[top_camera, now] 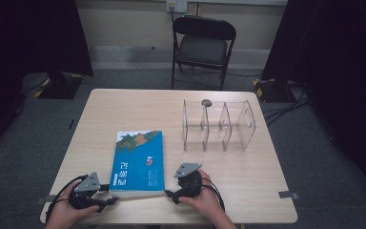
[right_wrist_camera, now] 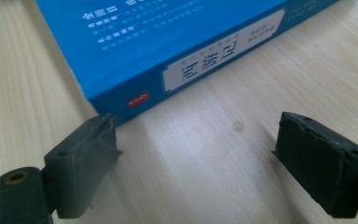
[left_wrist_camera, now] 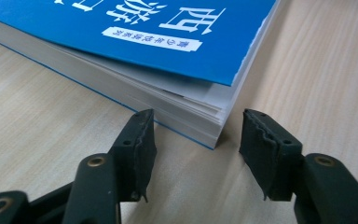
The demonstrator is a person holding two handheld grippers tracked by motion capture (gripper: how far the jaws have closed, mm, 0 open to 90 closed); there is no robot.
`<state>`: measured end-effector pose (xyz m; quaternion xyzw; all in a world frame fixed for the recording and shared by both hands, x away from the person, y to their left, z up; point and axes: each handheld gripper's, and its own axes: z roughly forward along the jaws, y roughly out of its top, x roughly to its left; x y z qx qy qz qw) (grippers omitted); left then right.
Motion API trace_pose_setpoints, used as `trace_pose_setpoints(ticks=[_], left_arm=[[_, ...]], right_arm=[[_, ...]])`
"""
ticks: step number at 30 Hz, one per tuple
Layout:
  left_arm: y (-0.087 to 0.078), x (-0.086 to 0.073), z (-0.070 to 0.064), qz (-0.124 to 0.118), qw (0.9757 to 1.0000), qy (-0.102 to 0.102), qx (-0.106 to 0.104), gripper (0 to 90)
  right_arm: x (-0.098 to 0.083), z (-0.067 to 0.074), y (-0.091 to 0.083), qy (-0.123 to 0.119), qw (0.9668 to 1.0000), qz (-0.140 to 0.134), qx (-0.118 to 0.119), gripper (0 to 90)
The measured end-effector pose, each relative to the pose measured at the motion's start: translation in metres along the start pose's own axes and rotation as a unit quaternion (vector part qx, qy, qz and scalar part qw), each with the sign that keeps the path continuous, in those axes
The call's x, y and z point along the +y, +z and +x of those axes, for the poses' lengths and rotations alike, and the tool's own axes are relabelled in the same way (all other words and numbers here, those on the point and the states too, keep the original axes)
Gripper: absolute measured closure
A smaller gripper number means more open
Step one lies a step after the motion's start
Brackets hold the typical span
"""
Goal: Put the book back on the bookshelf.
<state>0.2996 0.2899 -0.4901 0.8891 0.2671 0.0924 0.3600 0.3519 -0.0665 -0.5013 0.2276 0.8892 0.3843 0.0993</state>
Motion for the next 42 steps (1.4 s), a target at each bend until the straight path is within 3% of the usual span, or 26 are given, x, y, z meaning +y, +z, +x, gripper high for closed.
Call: trace_pose_setpoints(ticks=[4,9,14,19,20,21,22,23,27,30,31,32,33,37,42], left_arm=[[0.0,0.0,0.0,-0.007,0.9999,-0.003,0.008,51.3],[-0.002,0.006,-0.004,0.014,0.9997,0.004,0.021,51.7],[-0.011,0.01,-0.002,-0.026,0.9993,-0.003,0.026,53.5],[-0.014,0.012,-0.001,-0.029,0.9994,-0.005,0.021,53.9],[-0.014,0.012,-0.002,-0.037,0.9989,-0.016,0.025,53.9],[-0.015,0.013,-0.001,-0.034,0.9992,-0.007,0.023,53.9],[-0.015,0.013,-0.002,-0.039,0.9988,-0.019,0.021,53.9],[-0.015,0.013,-0.001,-0.049,0.9984,-0.021,0.016,53.9],[-0.019,0.018,0.0,-0.05,0.9983,-0.022,0.018,54.0],[-0.02,0.021,-0.001,-0.06,0.9976,-0.03,0.014,54.0],[-0.021,0.021,0.0,-0.058,0.9978,-0.022,0.02,55.3],[-0.022,0.022,0.001,-0.06,0.9977,-0.022,0.022,59.3],[-0.022,0.022,0.002,-0.07,0.9968,-0.036,0.015,60.1],[-0.023,0.024,0.002,-0.062,0.9975,-0.028,0.019,60.0],[-0.024,0.026,0.003,-0.07,0.9969,-0.036,0.013,59.3]], right_arm=[[0.0,-0.001,0.001,0.0,1.0,-0.001,0.001,11.9],[0.0,-0.001,0.001,0.0,1.0,-0.001,0.001,11.9],[0.0,-0.001,0.001,-0.001,1.0,-0.001,0.002,11.9],[0.001,0.0,-0.001,0.004,0.9999,0.002,-0.009,12.8],[0.002,0.001,-0.003,-0.001,0.9999,0.004,-0.017,13.0],[0.005,0.001,-0.007,-0.009,0.9998,-0.007,-0.016,13.8],[0.006,0.002,-0.009,-0.008,0.9998,-0.012,-0.015,14.2],[0.009,0.004,-0.012,-0.006,0.9998,-0.014,-0.016,14.1],[0.016,0.015,-0.013,-0.016,0.9997,-0.016,0.003,13.6],[0.025,0.023,-0.015,-0.022,0.999,-0.037,-0.014,13.6],[0.03,0.026,-0.015,-0.03,0.9984,-0.046,-0.014,13.6],[0.035,0.029,-0.014,-0.032,0.998,-0.053,-0.01,13.5],[0.039,0.032,-0.012,-0.031,0.998,-0.056,-0.001,13.4],[0.055,0.044,0.007,-0.048,0.9974,-0.049,0.024,13.4],[0.069,0.056,0.028,-0.068,0.996,-0.045,0.037,15.6]])
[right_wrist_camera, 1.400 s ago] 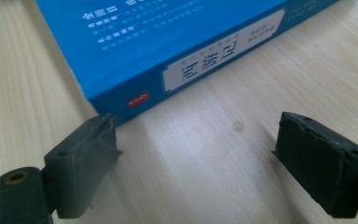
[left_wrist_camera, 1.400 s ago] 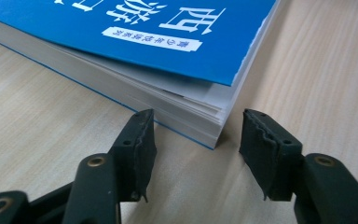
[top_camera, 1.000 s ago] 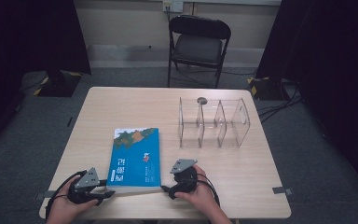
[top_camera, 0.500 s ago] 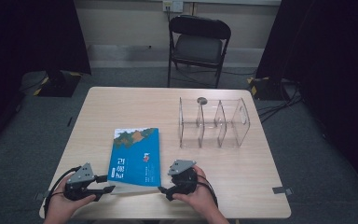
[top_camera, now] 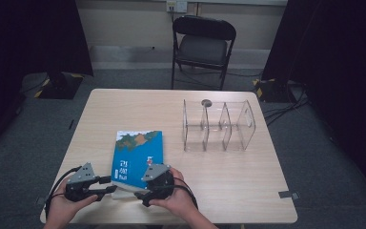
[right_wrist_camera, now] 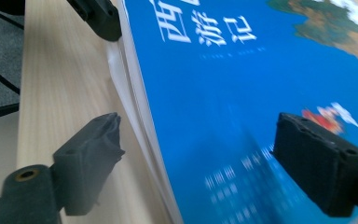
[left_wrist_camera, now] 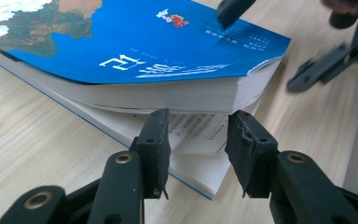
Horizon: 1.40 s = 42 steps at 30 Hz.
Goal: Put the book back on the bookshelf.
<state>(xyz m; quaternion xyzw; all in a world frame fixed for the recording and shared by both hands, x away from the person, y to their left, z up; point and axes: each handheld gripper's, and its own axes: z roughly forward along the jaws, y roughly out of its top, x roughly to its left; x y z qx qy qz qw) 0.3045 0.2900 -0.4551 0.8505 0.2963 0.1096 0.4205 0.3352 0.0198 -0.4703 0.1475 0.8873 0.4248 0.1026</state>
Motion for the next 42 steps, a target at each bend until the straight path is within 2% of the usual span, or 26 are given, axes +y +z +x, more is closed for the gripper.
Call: trace_pose_setpoints(ticks=[1,3,5,7,8,11,14,15,17,19,21,23,25,26,28,29,34,35,36,38,39,40,41,42], left_arm=[[0.001,0.0,-0.001,-0.007,0.9999,-0.007,-0.001,59.2],[0.001,0.001,0.0,-0.01,1.0,-0.001,0.001,59.2],[0.001,0.003,0.001,-0.009,1.0,-0.003,0.0,59.2],[0.001,0.004,0.0,-0.01,0.9999,-0.007,-0.002,59.2],[0.0,0.005,0.001,-0.008,1.0,-0.001,-0.001,59.2],[0.001,0.006,0.001,-0.01,1.0,-0.001,0.001,59.0],[0.002,0.006,0.001,-0.01,0.9999,-0.001,0.001,58.2],[0.001,0.006,0.0,0.0,1.0,0.001,0.007,57.6],[0.002,0.006,0.0,-0.008,1.0,-0.004,0.003,53.2],[0.003,0.006,-0.001,-0.008,1.0,-0.001,0.003,50.5],[0.003,0.005,-0.001,-0.012,0.9999,0.004,0.01,46.2],[0.004,0.004,-0.001,-0.012,0.9997,0.0,0.022,33.9],[0.003,0.003,-0.001,-0.016,0.9997,0.0,0.021,30.5],[0.003,0.0,0.001,-0.017,0.9995,0.01,0.023,27.6],[0.002,-0.001,0.0,-0.012,0.9997,0.005,0.022,23.2],[0.003,-0.005,0.0,-0.021,0.9997,0.004,0.011,22.9],[0.01,-0.007,-0.003,-0.016,0.9997,0.017,-0.003,23.0],[0.011,-0.007,-0.004,-0.02,0.9997,0.01,-0.005,22.6],[0.01,-0.008,-0.002,-0.013,0.9997,0.02,0.0,22.0],[0.01,-0.009,-0.003,-0.017,0.9998,0.013,-0.001,20.2],[0.011,-0.011,-0.002,-0.013,0.9998,0.016,0.002,19.9],[0.012,-0.013,-0.004,-0.016,0.9998,0.008,-0.001,19.4],[0.013,-0.013,-0.005,-0.01,0.9999,0.011,-0.002,19.2],[0.013,-0.014,-0.005,-0.002,0.9997,0.022,-0.001,19.2]], right_arm=[[0.002,0.001,0.005,-0.004,1.0,0.004,0.005,17.5],[0.002,0.002,0.007,-0.005,0.9999,0.006,0.008,19.8],[0.004,0.005,0.015,-0.019,0.9998,0.007,-0.001,23.3],[0.006,0.005,0.018,-0.021,0.9998,0.006,-0.004,25.9],[0.007,0.005,0.019,-0.024,0.9997,0.006,-0.005,26.9],[0.01,0.006,0.021,-0.046,0.9988,0.01,-0.016,35.1],[0.011,0.006,0.021,-0.042,0.9988,0.012,-0.02,39.2],[0.011,0.007,0.021,-0.048,0.9985,0.015,-0.023,41.8],[0.014,0.009,0.016,-0.041,0.9987,0.01,-0.026,55.4],[0.016,0.012,0.014,-0.055,0.9978,0.019,-0.032,60.7],[0.018,0.011,0.012,-0.051,0.9981,0.018,-0.03,65.3],[0.021,0.01,0.01,-0.048,0.9982,0.023,-0.028,68.3],[0.024,0.009,0.007,-0.045,0.9982,0.027,-0.028,70.1],[0.025,0.008,0.006,-0.043,0.9983,0.029,-0.028,70.6],[0.026,0.005,0.004,-0.04,0.9985,0.03,-0.022,71.3],[0.027,0.004,0.003,-0.034,0.9987,0.031,-0.021,71.5],[0.034,0.001,-0.002,-0.023,0.9988,0.039,-0.018,72.5],[0.036,-0.001,-0.004,-0.016,0.999,0.038,-0.019,72.8],[0.038,-0.002,-0.007,-0.016,0.9988,0.042,-0.02,73.2],[0.041,-0.004,-0.009,-0.016,0.9987,0.044,-0.023,73.5],[0.046,-0.01,-0.017,-0.001,0.9991,0.037,-0.019,73.9],[0.048,-0.011,-0.019,0.003,0.9991,0.038,-0.02,74.3],[0.051,-0.014,-0.023,-0.003,0.9989,0.039,-0.025,74.7],[0.054,-0.015,-0.025,-0.004,0.9987,0.043,-0.026,74.8]])
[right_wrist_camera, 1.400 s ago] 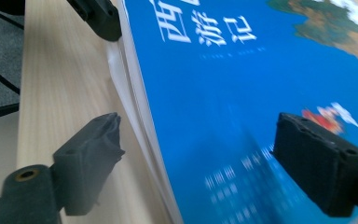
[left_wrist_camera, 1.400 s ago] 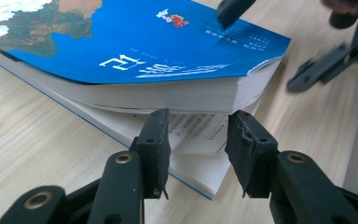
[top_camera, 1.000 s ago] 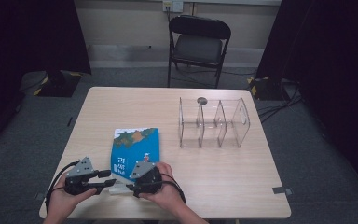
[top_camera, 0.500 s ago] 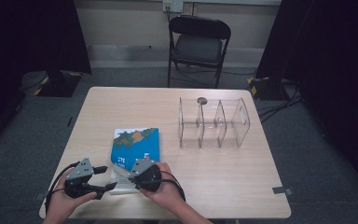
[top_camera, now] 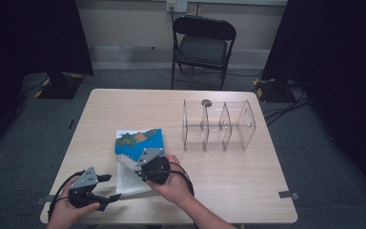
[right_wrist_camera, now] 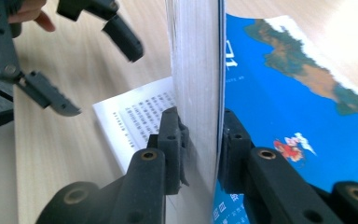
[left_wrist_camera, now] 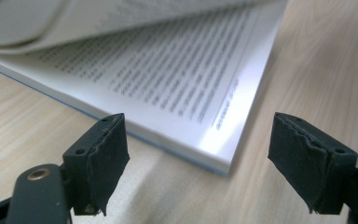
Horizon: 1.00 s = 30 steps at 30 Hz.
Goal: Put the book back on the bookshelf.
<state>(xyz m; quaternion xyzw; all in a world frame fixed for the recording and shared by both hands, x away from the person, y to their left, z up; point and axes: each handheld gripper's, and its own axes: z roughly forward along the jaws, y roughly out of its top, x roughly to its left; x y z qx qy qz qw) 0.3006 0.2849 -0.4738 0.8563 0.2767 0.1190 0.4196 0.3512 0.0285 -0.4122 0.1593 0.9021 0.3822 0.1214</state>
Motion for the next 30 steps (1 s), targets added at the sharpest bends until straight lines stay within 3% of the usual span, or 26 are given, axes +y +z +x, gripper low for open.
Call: trace_pose_setpoints(ticks=[3,4,8,11,12,13,17,22,30], left_arm=[[0.003,-0.002,-0.002,-0.001,1.0,-0.007,-0.004,19.0],[0.003,-0.002,-0.001,0.008,0.9999,0.008,0.0,18.8],[0.004,-0.006,0.0,0.017,0.9998,-0.006,-0.002,17.9],[0.004,-0.008,0.0,0.032,0.9995,0.007,0.004,17.3],[0.005,-0.008,-0.001,0.03,0.9996,-0.002,0.002,17.4],[0.005,-0.008,0.0,0.028,0.9996,0.006,0.004,17.4],[0.005,-0.009,-0.002,0.028,0.9996,-0.003,0.006,17.2],[0.005,-0.01,-0.002,0.03,0.9995,0.003,0.008,17.4],[0.004,-0.013,0.001,0.02,0.9997,-0.014,0.003,17.6]], right_arm=[[0.003,-0.004,-0.003,-0.001,1.0,0.008,0.002,74.9],[0.003,-0.005,-0.004,0.0,0.9999,0.01,0.003,75.0],[0.008,-0.007,-0.006,0.0,0.9999,0.01,0.003,75.1],[0.01,-0.009,-0.007,0.001,0.9999,0.014,0.005,75.1],[0.011,-0.009,-0.007,0.005,0.9999,0.014,0.005,75.1],[0.012,-0.01,-0.007,0.006,0.9999,0.012,0.006,75.2],[0.016,-0.012,-0.01,0.005,0.9998,0.016,0.004,75.3],[0.018,-0.015,-0.011,0.006,0.9998,0.02,0.004,75.4],[0.025,-0.017,-0.013,0.013,0.9996,0.024,0.003,75.5]])
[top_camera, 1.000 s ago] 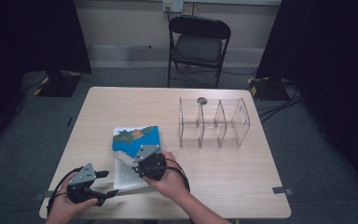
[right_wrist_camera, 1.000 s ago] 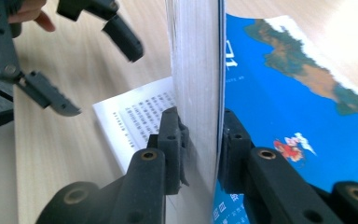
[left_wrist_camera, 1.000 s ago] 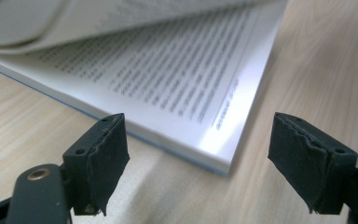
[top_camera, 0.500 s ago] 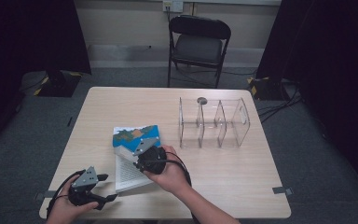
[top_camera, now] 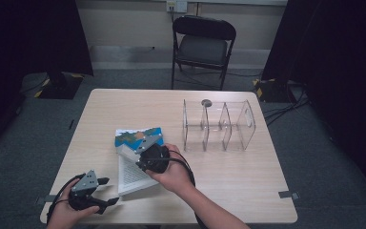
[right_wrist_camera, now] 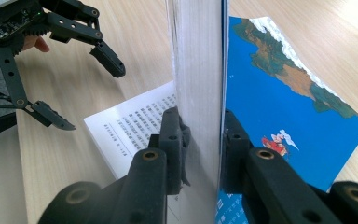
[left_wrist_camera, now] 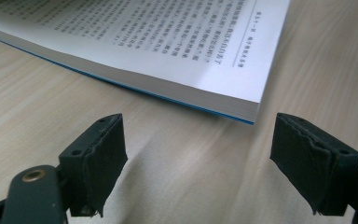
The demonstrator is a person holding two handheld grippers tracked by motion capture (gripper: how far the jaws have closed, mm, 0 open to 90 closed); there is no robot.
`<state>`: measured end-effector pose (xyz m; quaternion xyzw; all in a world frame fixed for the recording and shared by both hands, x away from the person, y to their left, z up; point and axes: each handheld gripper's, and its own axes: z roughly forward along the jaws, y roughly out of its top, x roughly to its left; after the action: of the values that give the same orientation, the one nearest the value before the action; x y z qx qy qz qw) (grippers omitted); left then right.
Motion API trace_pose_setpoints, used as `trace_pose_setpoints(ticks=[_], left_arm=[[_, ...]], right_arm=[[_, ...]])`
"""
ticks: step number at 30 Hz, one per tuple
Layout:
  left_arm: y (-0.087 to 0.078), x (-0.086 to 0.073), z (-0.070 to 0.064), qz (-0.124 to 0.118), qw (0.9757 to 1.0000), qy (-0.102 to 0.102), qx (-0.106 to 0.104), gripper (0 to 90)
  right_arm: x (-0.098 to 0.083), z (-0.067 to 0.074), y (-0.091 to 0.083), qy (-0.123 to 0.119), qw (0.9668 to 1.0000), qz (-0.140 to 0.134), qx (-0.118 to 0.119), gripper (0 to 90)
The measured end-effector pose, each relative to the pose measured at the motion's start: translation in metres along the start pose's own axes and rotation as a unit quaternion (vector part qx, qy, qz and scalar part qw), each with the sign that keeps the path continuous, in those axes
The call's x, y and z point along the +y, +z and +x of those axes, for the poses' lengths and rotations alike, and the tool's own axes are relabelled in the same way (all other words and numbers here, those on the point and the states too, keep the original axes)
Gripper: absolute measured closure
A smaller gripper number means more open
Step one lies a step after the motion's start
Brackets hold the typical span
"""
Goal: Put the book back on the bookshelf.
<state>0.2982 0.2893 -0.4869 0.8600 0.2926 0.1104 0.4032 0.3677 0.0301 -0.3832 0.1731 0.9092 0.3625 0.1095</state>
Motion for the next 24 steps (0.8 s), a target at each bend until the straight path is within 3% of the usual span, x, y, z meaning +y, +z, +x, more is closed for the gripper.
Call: trace_pose_setpoints(ticks=[2,4,5,7,9,11,12,15,17,20,22,23,24], left_arm=[[0.0,0.0,0.0,0.011,0.9999,0.008,0.003,17.6],[0.003,0.0,-0.003,0.008,0.9999,-0.006,-0.007,17.4],[0.002,0.0,-0.002,0.013,0.9999,0.006,0.001,17.4],[0.004,0.0,-0.003,0.005,1.0,-0.001,0.002,17.1],[0.008,0.0,-0.004,0.013,0.9999,-0.001,0.01,16.9],[0.013,-0.001,-0.007,0.013,0.9996,-0.02,0.014,16.5],[0.015,-0.001,-0.007,0.021,0.9995,-0.019,0.009,16.5],[0.021,0.001,-0.009,0.022,0.9994,-0.006,0.027,15.6],[0.024,0.002,-0.011,0.017,0.9991,-0.008,0.038,16.0],[0.025,0.004,-0.008,0.005,0.9986,-0.016,0.05,24.2],[0.026,0.004,-0.006,0.003,0.9983,-0.033,0.049,29.2],[0.026,0.005,-0.005,0.005,0.9979,-0.032,0.055,28.3],[0.026,0.005,-0.003,0.01,0.998,-0.016,0.06,28.8]], right_arm=[[0.001,0.0,0.0,0.0,1.0,-0.002,0.001,75.5],[0.003,-0.002,-0.001,0.002,1.0,0.0,-0.001,75.5],[0.003,-0.002,-0.001,0.0,1.0,0.0,-0.003,75.5],[0.005,-0.003,-0.002,0.006,1.0,0.001,-0.002,75.5],[0.008,-0.003,-0.003,0.004,1.0,0.002,-0.004,75.5],[0.011,-0.004,-0.004,0.008,1.0,0.003,-0.004,75.6],[0.012,-0.005,-0.005,0.009,0.9999,0.006,-0.005,75.6],[0.016,-0.007,-0.006,0.009,0.9999,0.002,-0.005,75.6],[0.018,-0.007,-0.007,0.011,0.9999,0.005,-0.007,75.6],[0.02,-0.008,-0.008,0.017,0.9998,0.003,-0.007,75.6],[0.02,-0.009,-0.009,0.024,0.9997,0.001,-0.006,75.6],[0.02,-0.009,-0.009,0.024,0.9997,-0.002,-0.006,75.6],[0.02,-0.009,-0.009,0.023,0.9997,-0.003,-0.005,75.6]])
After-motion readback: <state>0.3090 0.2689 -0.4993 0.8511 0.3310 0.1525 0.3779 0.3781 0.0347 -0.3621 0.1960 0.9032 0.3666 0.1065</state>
